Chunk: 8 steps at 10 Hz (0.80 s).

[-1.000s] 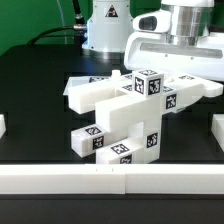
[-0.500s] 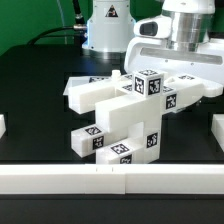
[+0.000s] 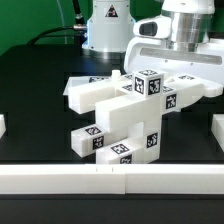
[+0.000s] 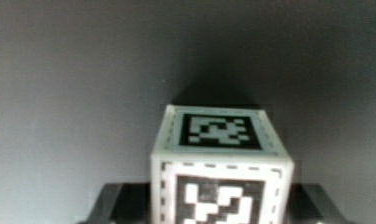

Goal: Assemble chair

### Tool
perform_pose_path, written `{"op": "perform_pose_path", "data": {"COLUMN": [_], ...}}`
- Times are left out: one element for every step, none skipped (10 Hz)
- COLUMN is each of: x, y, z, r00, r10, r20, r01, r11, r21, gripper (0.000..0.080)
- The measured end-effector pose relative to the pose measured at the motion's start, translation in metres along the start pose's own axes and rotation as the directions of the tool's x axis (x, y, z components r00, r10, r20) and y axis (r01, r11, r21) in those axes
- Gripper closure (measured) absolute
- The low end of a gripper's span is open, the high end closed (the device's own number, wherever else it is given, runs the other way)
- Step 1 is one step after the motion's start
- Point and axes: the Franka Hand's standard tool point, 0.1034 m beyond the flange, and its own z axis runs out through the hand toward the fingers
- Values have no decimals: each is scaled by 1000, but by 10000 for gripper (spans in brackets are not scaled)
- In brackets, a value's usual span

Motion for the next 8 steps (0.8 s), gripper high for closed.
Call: {"op": "perform_pose_path", "data": {"x": [0,0,0,2,3,4,3,3], "y": [0,0,0,1,3,4,4,3], "z": [0,0,0,-2,-6,-11,-16,-25], "r00": [1000,1000,1000,1000,1000,1000,1000,999], "r10": [0,0,-1,-4,-18,-27,-29,-32], "r20": [0,0,0,-3,-7,-11,-11,-13], "r01": [0,0,1,4,18,28,30,32], "r11": [1000,1000,1000,1000,1000,1000,999,999], "r21": [0,0,0,2,6,13,19,29], "gripper": [511,511,511,510,509,509,509,509]}}
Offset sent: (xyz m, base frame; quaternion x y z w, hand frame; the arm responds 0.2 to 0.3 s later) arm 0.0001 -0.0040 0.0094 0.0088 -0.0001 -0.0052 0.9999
